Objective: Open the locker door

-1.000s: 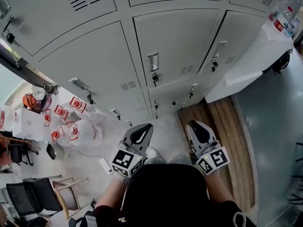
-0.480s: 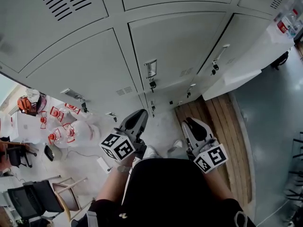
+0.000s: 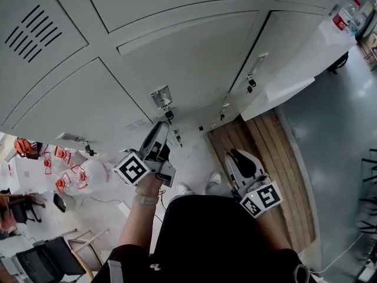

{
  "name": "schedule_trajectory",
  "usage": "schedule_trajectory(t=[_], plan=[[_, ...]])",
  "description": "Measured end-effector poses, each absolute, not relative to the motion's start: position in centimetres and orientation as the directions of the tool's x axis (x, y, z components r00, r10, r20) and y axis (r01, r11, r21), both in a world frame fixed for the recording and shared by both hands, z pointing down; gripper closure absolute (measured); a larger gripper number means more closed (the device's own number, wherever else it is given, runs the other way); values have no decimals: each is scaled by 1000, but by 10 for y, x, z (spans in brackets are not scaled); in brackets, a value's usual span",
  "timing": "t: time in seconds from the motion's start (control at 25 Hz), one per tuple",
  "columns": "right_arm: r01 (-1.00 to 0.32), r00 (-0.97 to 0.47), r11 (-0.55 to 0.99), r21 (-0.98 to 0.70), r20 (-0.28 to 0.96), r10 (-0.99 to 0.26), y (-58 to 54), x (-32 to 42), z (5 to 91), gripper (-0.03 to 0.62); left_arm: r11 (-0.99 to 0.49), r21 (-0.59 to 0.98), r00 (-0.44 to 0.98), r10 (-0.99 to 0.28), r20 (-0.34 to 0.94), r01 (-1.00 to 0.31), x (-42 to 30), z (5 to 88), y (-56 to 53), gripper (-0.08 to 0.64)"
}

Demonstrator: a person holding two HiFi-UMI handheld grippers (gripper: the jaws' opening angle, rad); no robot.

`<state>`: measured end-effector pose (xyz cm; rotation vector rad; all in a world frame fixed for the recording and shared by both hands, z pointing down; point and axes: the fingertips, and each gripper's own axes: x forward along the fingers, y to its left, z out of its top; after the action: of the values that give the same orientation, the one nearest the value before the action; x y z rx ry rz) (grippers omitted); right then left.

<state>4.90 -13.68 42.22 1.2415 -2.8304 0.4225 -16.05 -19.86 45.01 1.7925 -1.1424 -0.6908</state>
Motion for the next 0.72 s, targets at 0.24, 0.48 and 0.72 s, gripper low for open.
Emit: schedule_trajectory(t=[0.24, 0.48, 0.72], plan=[[-741, -666, 629, -236, 136, -733, -142, 59, 424, 517, -198, 926, 435, -899, -42, -320, -149, 448, -216, 388], [-745, -662, 623, -236, 155, -733, -144, 59, 428, 517, -192, 951, 441, -895, -67, -244, -141, 447, -227, 439], [-745, -663, 623, -240, 158, -732, -144, 58, 428, 517, -215, 954, 455, -885, -99, -209, -132, 443, -224, 493]])
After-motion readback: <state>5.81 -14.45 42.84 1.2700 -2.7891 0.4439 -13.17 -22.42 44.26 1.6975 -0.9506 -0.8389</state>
